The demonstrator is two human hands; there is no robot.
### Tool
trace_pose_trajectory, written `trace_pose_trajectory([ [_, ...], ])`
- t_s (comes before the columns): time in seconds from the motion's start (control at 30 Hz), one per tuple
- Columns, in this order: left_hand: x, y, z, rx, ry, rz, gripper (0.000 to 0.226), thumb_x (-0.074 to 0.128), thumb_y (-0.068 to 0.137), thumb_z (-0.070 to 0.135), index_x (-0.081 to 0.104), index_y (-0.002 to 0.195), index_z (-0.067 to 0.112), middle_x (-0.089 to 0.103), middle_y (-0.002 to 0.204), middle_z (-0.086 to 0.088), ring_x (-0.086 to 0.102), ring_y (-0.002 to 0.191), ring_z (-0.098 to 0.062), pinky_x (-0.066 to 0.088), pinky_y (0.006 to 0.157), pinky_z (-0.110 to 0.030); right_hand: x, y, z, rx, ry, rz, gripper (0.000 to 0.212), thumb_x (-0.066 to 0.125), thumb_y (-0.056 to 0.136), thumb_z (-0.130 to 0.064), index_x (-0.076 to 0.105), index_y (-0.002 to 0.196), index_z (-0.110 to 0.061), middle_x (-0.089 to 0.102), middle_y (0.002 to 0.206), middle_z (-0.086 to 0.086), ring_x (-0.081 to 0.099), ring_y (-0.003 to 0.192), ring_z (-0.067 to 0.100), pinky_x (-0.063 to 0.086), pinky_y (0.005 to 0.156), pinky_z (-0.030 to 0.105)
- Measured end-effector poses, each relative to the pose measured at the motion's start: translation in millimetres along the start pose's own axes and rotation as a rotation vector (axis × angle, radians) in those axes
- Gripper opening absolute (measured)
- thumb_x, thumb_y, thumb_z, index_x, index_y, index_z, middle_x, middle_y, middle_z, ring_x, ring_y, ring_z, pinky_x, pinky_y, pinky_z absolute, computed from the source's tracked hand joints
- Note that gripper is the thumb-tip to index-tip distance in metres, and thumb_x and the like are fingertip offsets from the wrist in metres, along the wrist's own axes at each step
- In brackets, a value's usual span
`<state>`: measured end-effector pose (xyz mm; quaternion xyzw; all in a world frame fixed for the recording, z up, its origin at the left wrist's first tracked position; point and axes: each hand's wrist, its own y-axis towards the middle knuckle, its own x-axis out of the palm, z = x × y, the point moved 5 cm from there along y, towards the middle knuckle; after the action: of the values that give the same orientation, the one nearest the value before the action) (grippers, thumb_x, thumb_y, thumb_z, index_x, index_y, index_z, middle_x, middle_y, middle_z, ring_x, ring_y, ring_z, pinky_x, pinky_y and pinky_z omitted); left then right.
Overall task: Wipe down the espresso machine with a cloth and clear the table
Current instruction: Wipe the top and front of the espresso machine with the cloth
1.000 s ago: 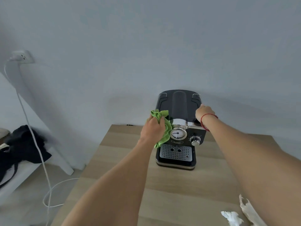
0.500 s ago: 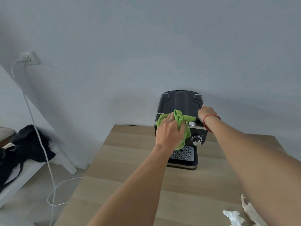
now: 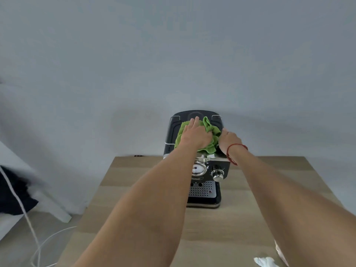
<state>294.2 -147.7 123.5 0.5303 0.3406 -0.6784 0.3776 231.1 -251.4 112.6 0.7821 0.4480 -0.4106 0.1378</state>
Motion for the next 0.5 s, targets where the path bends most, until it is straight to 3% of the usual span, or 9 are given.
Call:
trace_pose_trajectory([
  [0.2, -5, 24, 5, -0.033, -0.028, 0.036, 0.058, 0.03, 0.099, 0.036, 0.042, 0.142, 0.0, 0.001, 0.162, -0.011, 0.0, 0.15, -0.028, 0.005, 0.121, -0.045, 3, 10, 5, 0.051, 0.069, 0.025, 0.054, 0.014, 0.1, -0.036, 0.055, 0.122, -0.007, 0.058, 0.122, 0.02, 0.055, 0.113, 0.035, 0.043, 0.101, 0.045],
  [0.33, 1, -3, 11, -0.038, -0.053, 0.021, 0.058, 0.028, 0.099, 0.04, 0.049, 0.137, 0.002, 0.0, 0.162, -0.011, -0.002, 0.15, -0.028, 0.004, 0.121, -0.046, -3, -1, 6, 0.093, 0.141, 0.006, 0.055, 0.014, 0.102, -0.035, 0.053, 0.127, -0.005, 0.056, 0.129, 0.021, 0.052, 0.119, 0.035, 0.04, 0.104, 0.042],
  [0.43, 1, -38, 15, -0.062, -0.19, -0.019, 0.068, 0.018, 0.097, 0.05, 0.055, 0.132, 0.004, -0.001, 0.162, -0.012, -0.005, 0.15, -0.028, 0.002, 0.121, -0.047, -5, -11, 6, 0.053, 0.282, -0.077, 0.056, 0.013, 0.102, -0.035, 0.055, 0.126, -0.005, 0.056, 0.129, 0.021, 0.053, 0.116, 0.033, 0.038, 0.103, 0.04],
  [0.5, -4, -59, 17, -0.097, -0.343, -0.073, 0.063, 0.016, 0.099, 0.043, 0.043, 0.141, 0.006, 0.003, 0.161, -0.018, -0.003, 0.149, -0.03, 0.003, 0.12, -0.048, 0, -25, 5, 0.051, 0.4, -0.092, 0.06, 0.015, 0.099, -0.041, 0.058, 0.119, -0.005, 0.06, 0.124, 0.02, 0.056, 0.11, 0.031, 0.041, 0.101, 0.041],
])
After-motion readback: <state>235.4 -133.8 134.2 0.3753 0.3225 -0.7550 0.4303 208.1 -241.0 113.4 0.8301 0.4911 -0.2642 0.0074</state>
